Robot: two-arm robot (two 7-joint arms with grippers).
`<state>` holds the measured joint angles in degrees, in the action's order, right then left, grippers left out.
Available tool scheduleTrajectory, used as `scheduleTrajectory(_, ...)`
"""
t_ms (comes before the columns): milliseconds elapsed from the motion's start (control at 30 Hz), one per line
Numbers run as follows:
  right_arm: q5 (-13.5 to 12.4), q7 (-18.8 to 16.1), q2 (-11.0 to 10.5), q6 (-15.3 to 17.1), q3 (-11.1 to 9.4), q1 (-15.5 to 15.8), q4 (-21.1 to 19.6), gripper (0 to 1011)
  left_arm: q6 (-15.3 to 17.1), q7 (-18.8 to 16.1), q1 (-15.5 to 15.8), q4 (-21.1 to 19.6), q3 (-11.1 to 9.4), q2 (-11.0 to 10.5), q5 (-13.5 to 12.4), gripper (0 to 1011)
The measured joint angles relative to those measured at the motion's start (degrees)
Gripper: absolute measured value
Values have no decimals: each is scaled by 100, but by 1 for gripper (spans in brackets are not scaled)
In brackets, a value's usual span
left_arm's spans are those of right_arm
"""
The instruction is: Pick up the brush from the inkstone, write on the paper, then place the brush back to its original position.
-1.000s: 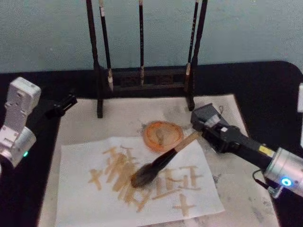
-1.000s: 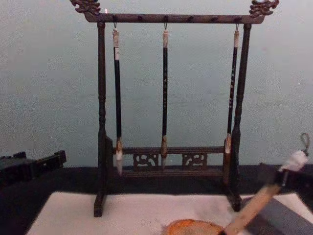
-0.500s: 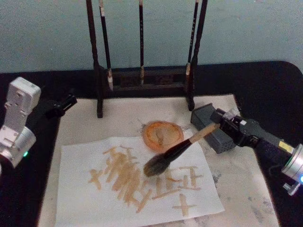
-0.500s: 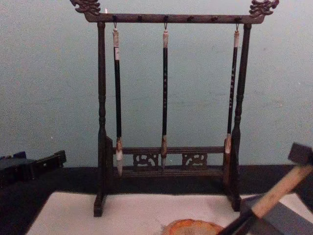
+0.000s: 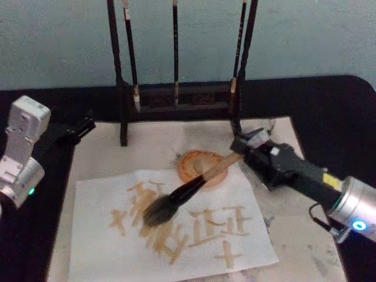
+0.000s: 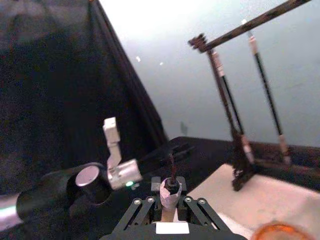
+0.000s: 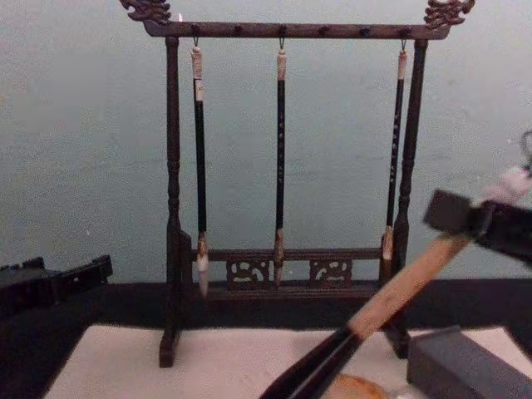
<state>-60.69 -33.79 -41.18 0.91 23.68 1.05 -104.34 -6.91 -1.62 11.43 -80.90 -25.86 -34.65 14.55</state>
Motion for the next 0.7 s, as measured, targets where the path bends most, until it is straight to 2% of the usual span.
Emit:
scheduleTrajectory(100, 76, 1, 68, 56, 134, -74, 32, 168, 0, 0, 0, 0, 0, 0, 0, 1000)
scheduleTrajectory(333, 224, 46, 287, 238, 494, -276, 378, 168, 0, 0, 0, 0, 0, 0, 0, 1002)
scheduleTrajectory(500, 229, 89, 363, 287, 569, -316, 598, 168, 0, 0, 0, 0, 0, 0, 0, 1002)
scheduleTrajectory(700, 175, 128, 383, 286, 550, -292, 737, 168, 0, 0, 0, 0, 0, 0, 0, 1002)
